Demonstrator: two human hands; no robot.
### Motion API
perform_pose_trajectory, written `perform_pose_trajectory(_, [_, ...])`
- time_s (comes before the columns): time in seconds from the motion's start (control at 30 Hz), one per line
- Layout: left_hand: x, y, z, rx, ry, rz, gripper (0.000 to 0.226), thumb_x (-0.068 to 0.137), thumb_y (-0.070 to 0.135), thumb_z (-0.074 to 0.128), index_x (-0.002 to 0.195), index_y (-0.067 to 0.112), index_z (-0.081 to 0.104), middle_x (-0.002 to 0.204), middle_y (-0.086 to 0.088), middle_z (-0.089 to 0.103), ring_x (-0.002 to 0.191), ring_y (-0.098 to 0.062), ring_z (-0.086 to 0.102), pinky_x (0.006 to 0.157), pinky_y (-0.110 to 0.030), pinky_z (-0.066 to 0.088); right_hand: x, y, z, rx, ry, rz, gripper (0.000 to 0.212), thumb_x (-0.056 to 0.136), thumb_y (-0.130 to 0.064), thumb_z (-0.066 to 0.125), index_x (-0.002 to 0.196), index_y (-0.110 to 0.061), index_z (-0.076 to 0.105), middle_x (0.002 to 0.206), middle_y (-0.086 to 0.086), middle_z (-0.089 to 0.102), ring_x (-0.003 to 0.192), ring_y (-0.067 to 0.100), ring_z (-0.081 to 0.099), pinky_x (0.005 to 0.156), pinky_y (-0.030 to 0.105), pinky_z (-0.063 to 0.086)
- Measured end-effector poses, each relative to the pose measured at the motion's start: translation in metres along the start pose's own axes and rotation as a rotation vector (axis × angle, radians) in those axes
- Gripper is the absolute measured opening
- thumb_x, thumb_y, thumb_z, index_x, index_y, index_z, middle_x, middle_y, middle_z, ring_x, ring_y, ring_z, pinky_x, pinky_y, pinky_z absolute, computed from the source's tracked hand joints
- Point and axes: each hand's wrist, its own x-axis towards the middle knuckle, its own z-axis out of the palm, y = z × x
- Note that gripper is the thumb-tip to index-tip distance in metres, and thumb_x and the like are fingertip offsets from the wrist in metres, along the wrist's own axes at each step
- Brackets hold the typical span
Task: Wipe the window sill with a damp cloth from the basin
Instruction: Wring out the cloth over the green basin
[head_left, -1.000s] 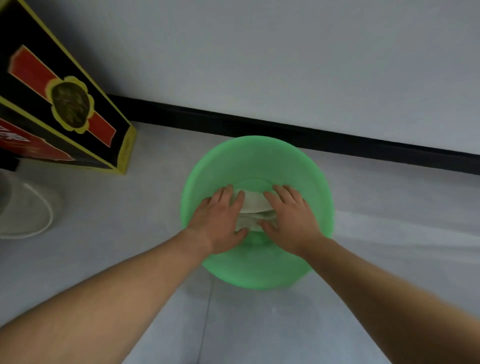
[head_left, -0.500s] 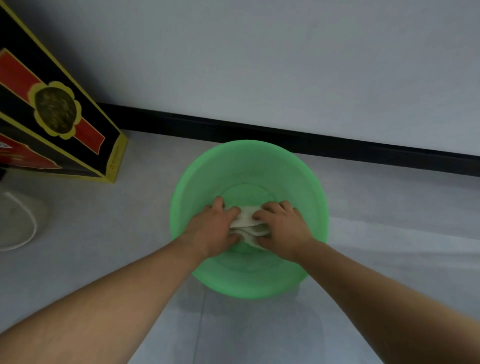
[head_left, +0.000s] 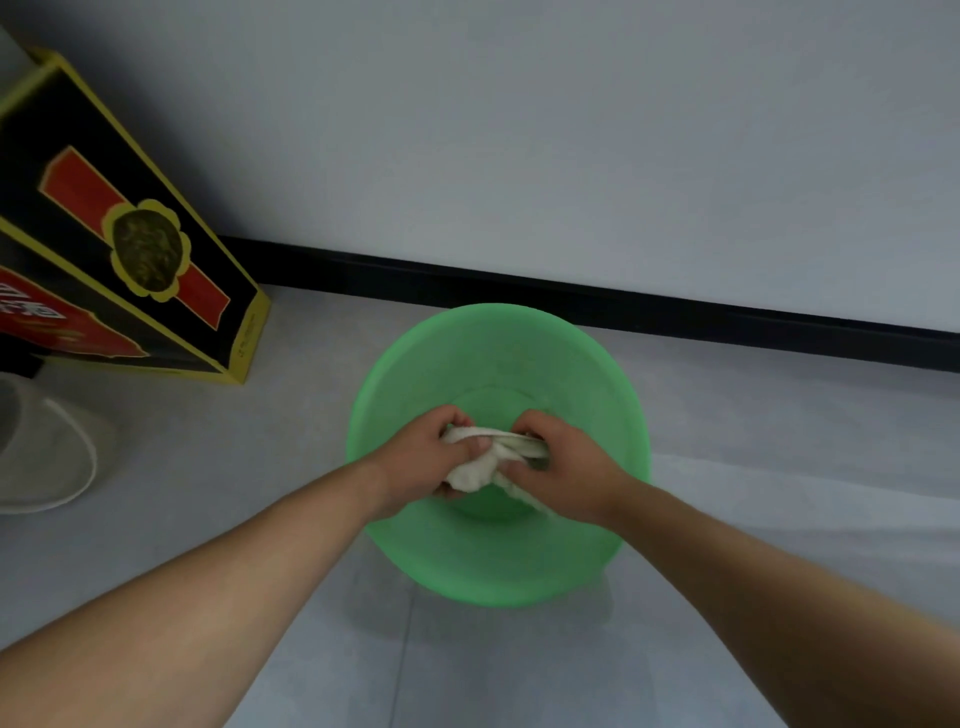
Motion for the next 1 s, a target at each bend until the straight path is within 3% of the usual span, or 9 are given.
perform_pose_trajectory(0.13, [-0.01,0.017,0.007,-0.252,-0.055,-0.077,0.042,0.092,0.049,0.057,0.113,0.013,0.049,0.116,-0.009,0.067,0.104,-0.027,0.068,0.081,-0.048,0.059,-0.006,-0.021,-0.016,0.24,0.009,0.038,0.017,0.094,-0.032,0.066,0.103,-0.019,0.063,0.09,0.007,0.069,0.075,0.016,0.065,0.066,0.033,0.056])
perform_pose_trajectory(0.2, [-0.01,0.021,0.016,-0.332,0.046,-0.037,0.037,0.097,0.046,0.051,0.108,0.01,0.049,0.113,-0.014,0.068,0.095,-0.027,0.071,0.074,-0.043,0.06,-0.006,-0.027,-0.017,0.469,-0.001,0.135,0.026,0.095,-0.04,0.064,0.106,-0.016,0.068,0.096,0.01,0.072,0.083,0.023,0.068,0.08,0.039,0.059])
perform_pose_trajectory(0.3, [-0.01,0.025,0.026,-0.373,0.217,0.082,0.018,0.097,0.024,0.058,0.093,0.008,0.049,0.102,-0.019,0.065,0.081,-0.025,0.069,0.067,-0.036,0.059,-0.006,-0.028,-0.018,0.939,-0.095,0.348,0.063,0.093,-0.063,0.05,0.115,-0.008,0.07,0.114,0.019,0.071,0.108,0.037,0.066,0.102,0.047,0.05])
perform_pose_trajectory(0.4, [-0.007,0.026,0.029,-0.407,0.277,0.146,0.016,0.088,0.012,0.065,0.086,0.013,0.049,0.088,-0.014,0.062,0.078,-0.027,0.063,0.07,-0.039,0.054,-0.007,-0.03,-0.017,1.15,-0.191,0.512,0.074,0.09,-0.074,0.039,0.121,-0.014,0.07,0.12,0.013,0.071,0.111,0.028,0.065,0.102,0.047,0.049])
perform_pose_trajectory(0.5, [-0.008,0.028,0.03,-0.418,0.34,0.183,0.027,0.072,0.016,0.064,0.097,0.017,0.055,0.095,-0.008,0.064,0.082,-0.024,0.061,0.071,-0.039,0.049,-0.006,-0.035,-0.017,1.246,-0.241,0.533,0.073,0.088,-0.077,0.035,0.124,-0.024,0.069,0.122,0.007,0.071,0.116,0.03,0.062,0.09,0.051,0.056])
perform_pose_trajectory(0.6, [-0.01,0.027,0.027,-0.167,0.377,0.248,0.042,0.081,0.012,0.062,0.121,0.023,0.056,0.107,-0.001,0.064,0.091,-0.015,0.064,0.073,-0.027,0.052,-0.003,-0.045,-0.019,1.242,-0.136,0.465,0.051,0.093,-0.068,0.04,0.119,-0.03,0.063,0.106,0.004,0.074,0.088,0.02,0.07,0.062,0.032,0.055])
perform_pose_trajectory(0.73, [-0.011,0.024,0.035,0.081,0.364,0.378,0.012,0.096,0.031,0.05,0.095,0.021,0.057,0.089,0.001,0.061,0.073,-0.009,0.057,0.06,-0.027,0.046,0.005,-0.048,-0.008,1.026,0.13,0.33,0.054,0.091,-0.058,0.056,0.111,-0.008,0.061,0.085,0.016,0.059,0.054,0.015,0.053,0.043,0.026,0.042])
perform_pose_trajectory(0.8, [-0.006,0.02,0.043,0.21,0.473,0.428,0.03,0.101,0.04,0.042,0.081,0.02,0.053,0.076,0.003,0.057,0.066,-0.01,0.052,0.059,-0.031,0.041,0.009,-0.052,-0.001,0.906,0.208,0.334,0.054,0.096,-0.054,0.054,0.106,-0.002,0.061,0.076,0.014,0.056,0.048,0.014,0.046,0.039,0.023,0.036])
perform_pose_trajectory(1.0, [0.007,0.016,0.041,0.303,0.563,0.358,0.04,0.102,0.044,0.037,0.085,0.015,0.06,0.077,-0.002,0.064,0.072,-0.021,0.061,0.065,-0.041,0.048,0.017,-0.053,0.01,0.749,0.284,0.39,0.038,0.101,-0.042,0.05,0.097,-0.007,0.062,0.065,0.002,0.061,0.046,0.014,0.049,0.038,0.022,0.036])
